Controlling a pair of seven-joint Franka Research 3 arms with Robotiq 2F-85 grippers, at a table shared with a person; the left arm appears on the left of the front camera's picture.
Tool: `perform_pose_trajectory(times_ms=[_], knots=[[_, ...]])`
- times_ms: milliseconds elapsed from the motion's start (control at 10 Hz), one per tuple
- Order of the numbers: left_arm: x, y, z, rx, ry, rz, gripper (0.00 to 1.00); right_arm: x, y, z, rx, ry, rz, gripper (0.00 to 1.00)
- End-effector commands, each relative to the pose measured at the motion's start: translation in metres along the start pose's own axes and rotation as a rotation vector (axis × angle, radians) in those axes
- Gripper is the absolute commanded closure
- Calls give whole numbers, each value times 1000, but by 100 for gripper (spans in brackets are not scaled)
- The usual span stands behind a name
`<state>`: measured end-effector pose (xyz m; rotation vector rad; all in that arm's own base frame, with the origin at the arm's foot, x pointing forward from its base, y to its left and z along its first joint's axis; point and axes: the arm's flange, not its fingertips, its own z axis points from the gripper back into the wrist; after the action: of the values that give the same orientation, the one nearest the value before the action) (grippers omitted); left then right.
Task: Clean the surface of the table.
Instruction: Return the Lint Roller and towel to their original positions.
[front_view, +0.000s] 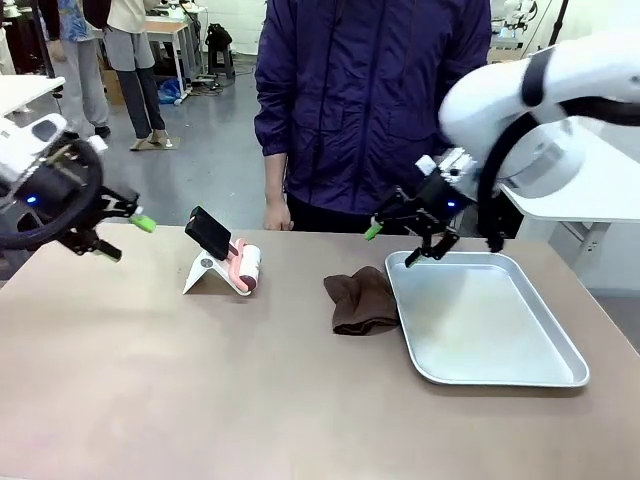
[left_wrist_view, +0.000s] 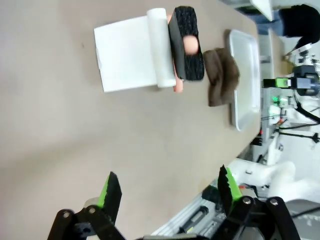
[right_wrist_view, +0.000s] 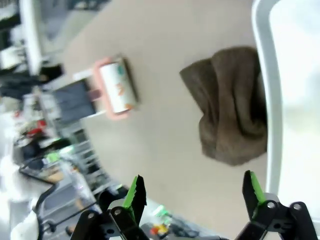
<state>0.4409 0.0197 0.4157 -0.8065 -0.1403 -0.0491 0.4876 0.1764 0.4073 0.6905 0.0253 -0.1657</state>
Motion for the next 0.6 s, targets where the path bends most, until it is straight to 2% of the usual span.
perform_pose_trajectory(times_ms=[0, 100, 300, 500], knots=[[-19, 26, 17, -139, -10, -1, 0, -31, -64, 51, 213, 44, 4, 0], [-26, 39, 25, -190, -26, -1, 0, -41, -91, 70, 276, 54, 14, 0], [-30, 71, 45, -378, 13, -55, 0, -47, -137, 101, 412, 43, 0, 0], [-35, 96, 59, -501, -53, -69, 0, -46, -185, 123, 562, -2, -23, 0]])
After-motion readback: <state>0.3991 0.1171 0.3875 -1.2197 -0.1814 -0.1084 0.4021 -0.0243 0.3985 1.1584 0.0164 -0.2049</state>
